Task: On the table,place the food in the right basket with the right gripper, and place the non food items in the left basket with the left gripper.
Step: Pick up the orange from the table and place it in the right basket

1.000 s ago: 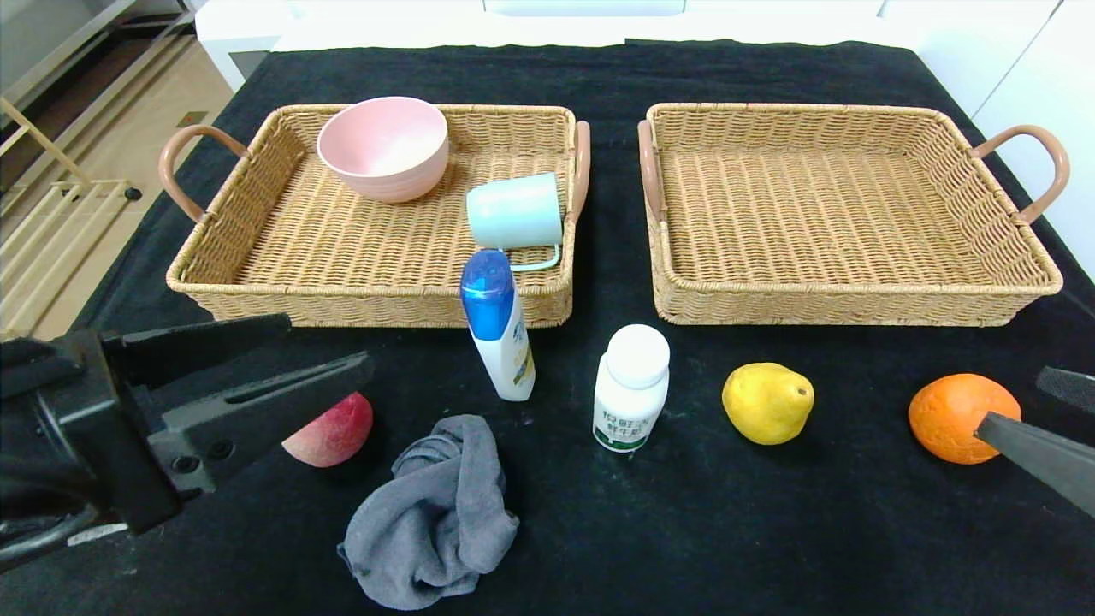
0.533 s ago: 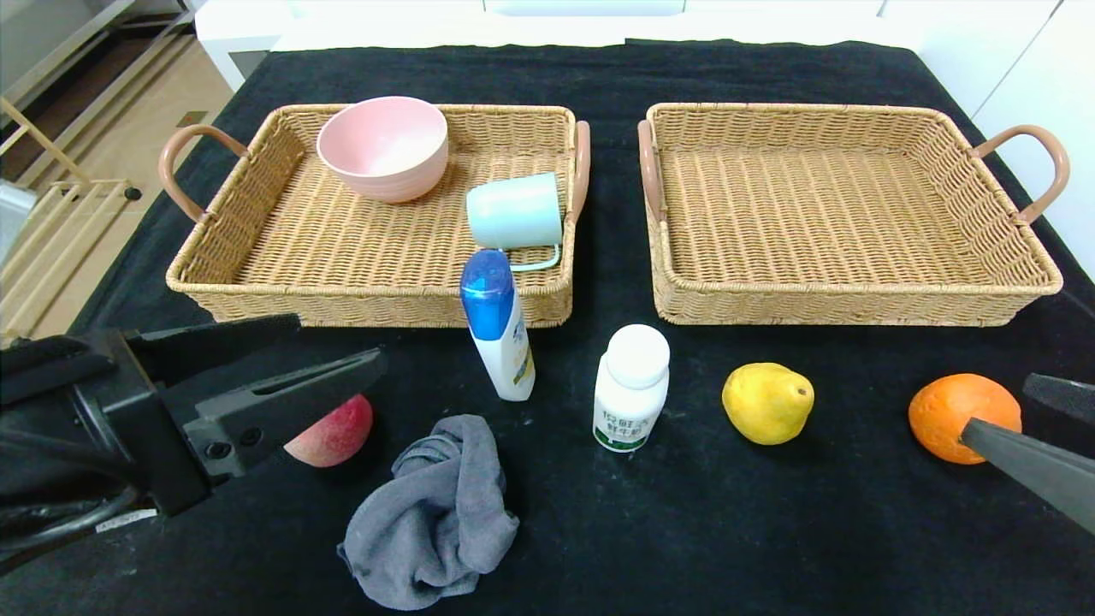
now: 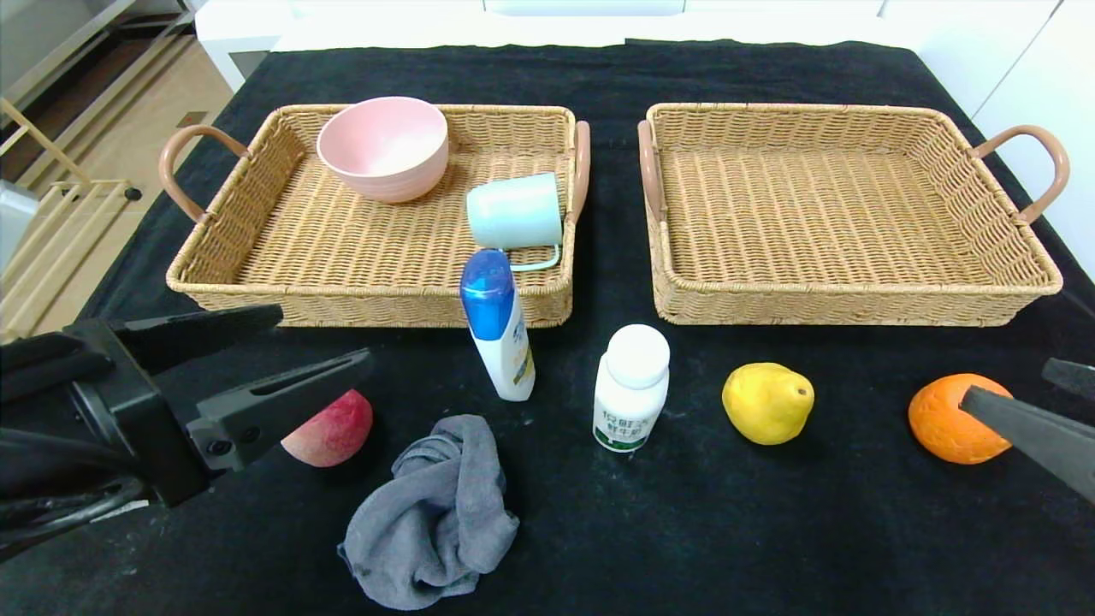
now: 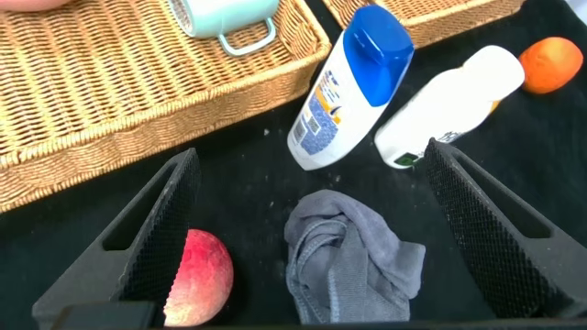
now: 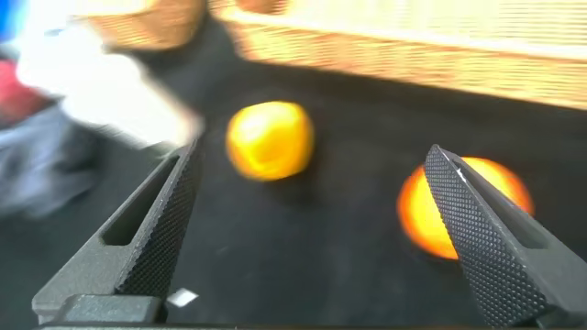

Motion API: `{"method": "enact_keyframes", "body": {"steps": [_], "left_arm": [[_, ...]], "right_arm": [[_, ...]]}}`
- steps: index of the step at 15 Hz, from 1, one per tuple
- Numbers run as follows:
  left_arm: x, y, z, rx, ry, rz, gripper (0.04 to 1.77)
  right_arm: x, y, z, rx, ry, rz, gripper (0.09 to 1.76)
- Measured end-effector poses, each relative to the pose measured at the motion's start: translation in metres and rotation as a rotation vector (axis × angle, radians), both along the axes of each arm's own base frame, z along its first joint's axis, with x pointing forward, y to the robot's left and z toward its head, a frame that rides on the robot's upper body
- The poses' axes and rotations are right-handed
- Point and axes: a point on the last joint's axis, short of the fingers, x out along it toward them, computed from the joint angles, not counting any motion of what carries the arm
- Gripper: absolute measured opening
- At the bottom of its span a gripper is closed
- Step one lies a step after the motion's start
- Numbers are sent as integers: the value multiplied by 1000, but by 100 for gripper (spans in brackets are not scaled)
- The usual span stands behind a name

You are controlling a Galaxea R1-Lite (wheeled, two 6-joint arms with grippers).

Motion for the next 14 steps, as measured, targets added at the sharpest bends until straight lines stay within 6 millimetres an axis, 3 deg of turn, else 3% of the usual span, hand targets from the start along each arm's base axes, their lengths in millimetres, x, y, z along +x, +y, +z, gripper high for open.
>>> {"method": "enact_keyframes", "body": {"steps": [3,9,14], "left_arm": [[-1,2,1,2,-9,9,176],[2,1,5,2,-7,18,176],[3,1,4,3,-3,17,176]], "right_arm": [[13,1,10,-65,83,-169,176],[27,-6,37,-119,371,-347,176],[58,-5,37,-100,557,-409,176]]}}
